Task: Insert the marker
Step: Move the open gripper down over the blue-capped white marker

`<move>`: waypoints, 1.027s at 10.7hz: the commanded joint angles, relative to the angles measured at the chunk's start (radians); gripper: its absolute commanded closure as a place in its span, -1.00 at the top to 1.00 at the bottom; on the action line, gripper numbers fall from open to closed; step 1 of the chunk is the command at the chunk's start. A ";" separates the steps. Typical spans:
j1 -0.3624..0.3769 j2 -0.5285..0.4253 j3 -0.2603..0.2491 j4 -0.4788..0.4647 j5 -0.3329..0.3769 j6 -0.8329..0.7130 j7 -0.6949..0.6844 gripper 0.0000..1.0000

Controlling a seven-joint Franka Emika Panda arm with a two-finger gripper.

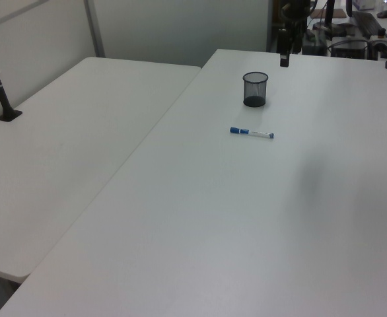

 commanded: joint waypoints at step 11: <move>0.002 0.012 -0.008 -0.001 0.008 0.049 -0.025 1.00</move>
